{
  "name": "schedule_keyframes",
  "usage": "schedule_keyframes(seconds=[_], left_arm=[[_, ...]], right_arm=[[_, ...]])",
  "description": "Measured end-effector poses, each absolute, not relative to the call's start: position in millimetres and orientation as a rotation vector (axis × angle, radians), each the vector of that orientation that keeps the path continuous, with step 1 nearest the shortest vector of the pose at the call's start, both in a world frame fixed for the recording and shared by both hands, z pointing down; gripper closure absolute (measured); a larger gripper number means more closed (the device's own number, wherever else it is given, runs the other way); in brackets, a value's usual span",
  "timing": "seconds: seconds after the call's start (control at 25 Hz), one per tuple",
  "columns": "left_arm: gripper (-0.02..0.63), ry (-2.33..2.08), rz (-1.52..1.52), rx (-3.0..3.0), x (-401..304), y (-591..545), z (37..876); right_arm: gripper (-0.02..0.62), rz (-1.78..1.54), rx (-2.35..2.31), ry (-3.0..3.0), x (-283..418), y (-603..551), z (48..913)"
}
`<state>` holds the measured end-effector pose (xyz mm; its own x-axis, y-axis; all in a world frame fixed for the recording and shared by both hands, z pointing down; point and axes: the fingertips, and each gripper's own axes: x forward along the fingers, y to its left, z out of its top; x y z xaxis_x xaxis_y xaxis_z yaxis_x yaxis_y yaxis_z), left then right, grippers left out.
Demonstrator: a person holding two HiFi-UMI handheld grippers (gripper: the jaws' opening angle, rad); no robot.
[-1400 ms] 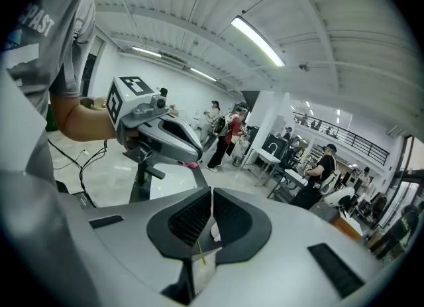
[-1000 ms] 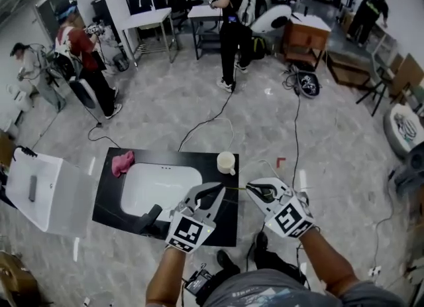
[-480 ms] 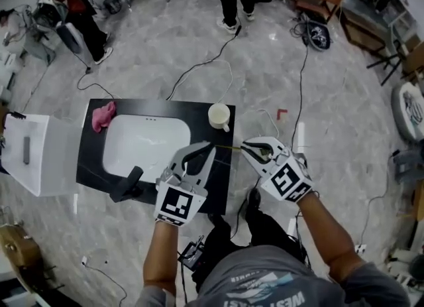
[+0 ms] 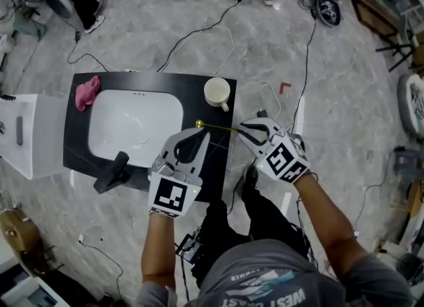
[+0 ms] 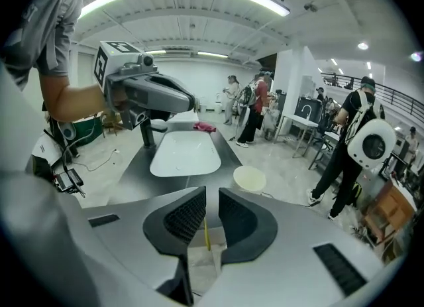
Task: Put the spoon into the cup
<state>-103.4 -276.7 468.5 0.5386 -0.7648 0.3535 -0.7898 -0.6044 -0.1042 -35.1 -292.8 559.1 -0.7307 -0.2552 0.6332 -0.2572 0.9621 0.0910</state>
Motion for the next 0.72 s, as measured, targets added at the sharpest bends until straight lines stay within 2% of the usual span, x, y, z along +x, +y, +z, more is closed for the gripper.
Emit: schedule_keyframes(seconds=[0.72], left_arm=[[0.603, -1.355, 0.578, 2.582, -119, -285, 541]], right_arm=[[0.505, 0.083, 0.201, -2.274, -37, -295, 694]])
